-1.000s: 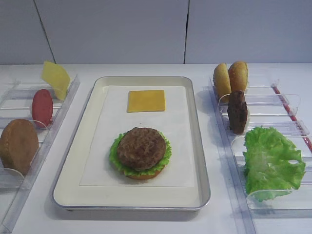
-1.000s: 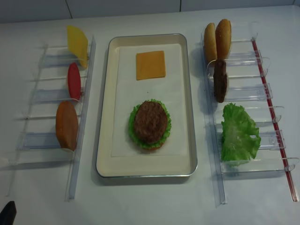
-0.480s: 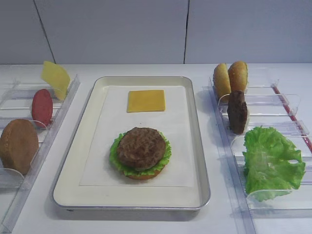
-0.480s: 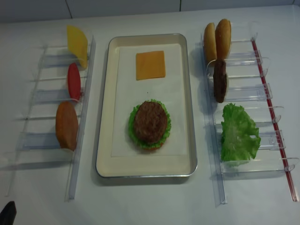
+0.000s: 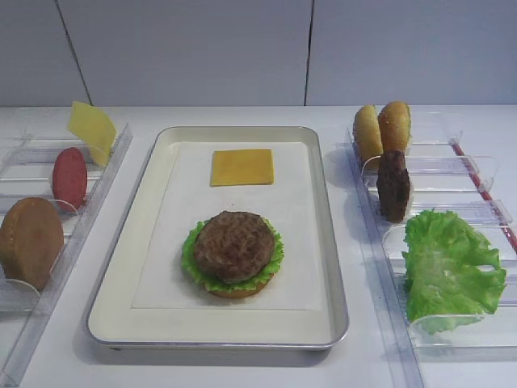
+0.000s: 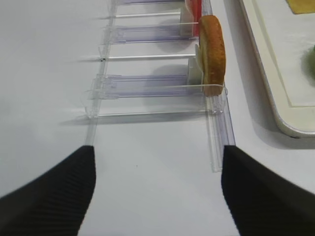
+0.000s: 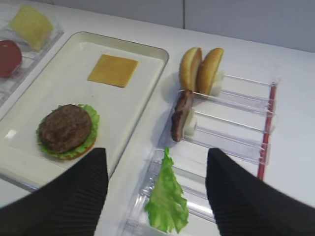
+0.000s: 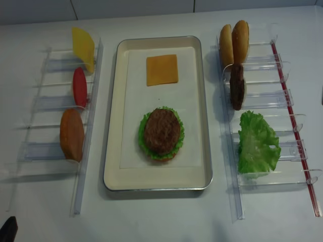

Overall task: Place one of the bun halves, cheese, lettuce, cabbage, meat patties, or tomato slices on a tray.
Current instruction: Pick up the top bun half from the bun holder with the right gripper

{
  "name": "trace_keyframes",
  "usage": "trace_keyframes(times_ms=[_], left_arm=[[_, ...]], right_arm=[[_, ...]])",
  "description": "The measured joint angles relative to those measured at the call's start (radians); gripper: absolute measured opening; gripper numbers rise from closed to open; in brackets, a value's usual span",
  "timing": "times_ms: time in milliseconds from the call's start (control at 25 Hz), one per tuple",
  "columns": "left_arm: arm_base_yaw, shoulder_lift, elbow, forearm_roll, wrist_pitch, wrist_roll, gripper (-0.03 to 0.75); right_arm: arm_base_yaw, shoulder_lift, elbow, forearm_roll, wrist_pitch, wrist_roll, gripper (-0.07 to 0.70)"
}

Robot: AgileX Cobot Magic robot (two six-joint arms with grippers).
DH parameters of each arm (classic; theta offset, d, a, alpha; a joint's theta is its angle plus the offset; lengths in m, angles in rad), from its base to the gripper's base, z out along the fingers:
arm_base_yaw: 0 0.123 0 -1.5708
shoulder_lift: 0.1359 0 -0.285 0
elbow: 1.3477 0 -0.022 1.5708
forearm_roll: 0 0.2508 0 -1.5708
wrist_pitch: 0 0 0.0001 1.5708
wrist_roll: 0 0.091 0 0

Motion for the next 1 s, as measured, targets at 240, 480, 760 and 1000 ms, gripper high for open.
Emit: trace_keyframes(times_ms=[240, 480, 760, 1000], left_arm=[[0.000, 0.000, 0.000, 0.000, 0.000, 0.000, 0.529], [0.000, 0.000, 0.000, 0.000, 0.000, 0.000, 0.529], [0.000, 0.000, 0.000, 0.000, 0.000, 0.000, 0.530], [0.000, 0.000, 0.000, 0.000, 0.000, 0.000, 0.529]], right_arm=[[0.000, 0.247, -0.143, 0.216, 0.054, -0.142, 0.433], [0.006, 0.440, -0.258, 0.333, 0.100, -0.188, 0.433], [0.208, 0.639, -0.381, 0.221, 0.017, -0.164, 0.433], [0.304, 0.814, -0.502, -0.050, -0.028, 0.027, 0.433]])
